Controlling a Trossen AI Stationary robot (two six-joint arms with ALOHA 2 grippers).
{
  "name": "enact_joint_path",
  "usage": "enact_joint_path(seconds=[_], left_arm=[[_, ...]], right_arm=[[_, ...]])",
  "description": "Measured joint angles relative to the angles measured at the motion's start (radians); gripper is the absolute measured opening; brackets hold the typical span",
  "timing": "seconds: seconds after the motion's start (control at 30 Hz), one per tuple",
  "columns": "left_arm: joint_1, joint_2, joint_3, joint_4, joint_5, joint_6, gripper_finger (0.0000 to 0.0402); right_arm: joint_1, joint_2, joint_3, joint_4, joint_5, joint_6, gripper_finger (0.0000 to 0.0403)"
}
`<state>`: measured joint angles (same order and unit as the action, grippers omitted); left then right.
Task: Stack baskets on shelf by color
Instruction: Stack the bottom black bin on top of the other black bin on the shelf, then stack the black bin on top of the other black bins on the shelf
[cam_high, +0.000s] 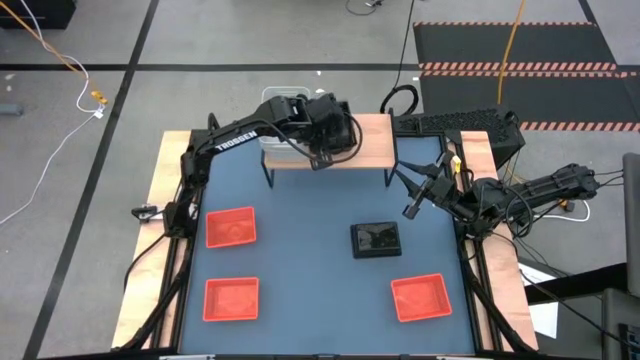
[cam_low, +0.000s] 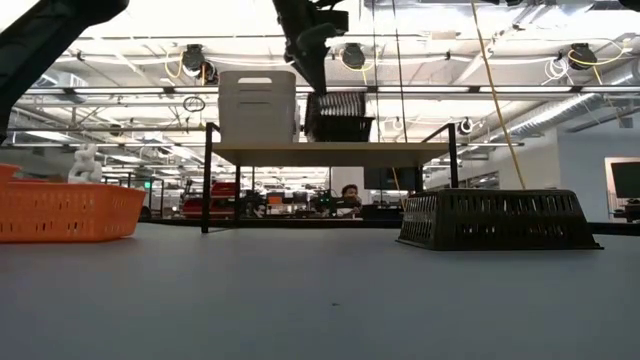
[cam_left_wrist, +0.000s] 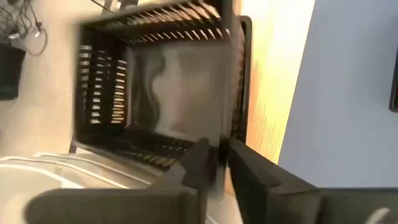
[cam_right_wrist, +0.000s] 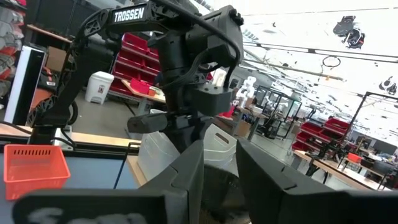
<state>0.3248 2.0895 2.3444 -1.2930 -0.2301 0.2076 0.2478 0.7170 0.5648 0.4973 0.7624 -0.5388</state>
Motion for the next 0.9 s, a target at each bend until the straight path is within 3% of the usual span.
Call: enact_joint_path(seconds=[0.2,0.4,0.57,0.77,0.9], left_arm=[[0.000,0.000,0.000,-0.016,0.001,-0.005,0.0115],[-0.016,0.000,0.000,-0.014,0.001,0.021,0.0137],[-0.081,-0.012,-0.002,-0.028,0.014,0.110,0.0124],[-0.234,-0.003,-0.012,0.001,0.149,0.210,0.0090],[-0.338,-0.001,-0.107,0.115,0.270,0.228,0.0083]], right_arm=[[0.000,0.000,0.000,0.000,0.000,0.000,0.0091],[0.000,0.000,0.000,-0.001,0.000,0.002,0.0091],[0.000,0.000,0.000,-0.008,0.000,0.002,0.0091],[0.000,0.000,0.000,-0.008,0.000,0.003,0.0091],[0.005,0.000,0.000,-0.035,-0.034,0.039,0.0093]])
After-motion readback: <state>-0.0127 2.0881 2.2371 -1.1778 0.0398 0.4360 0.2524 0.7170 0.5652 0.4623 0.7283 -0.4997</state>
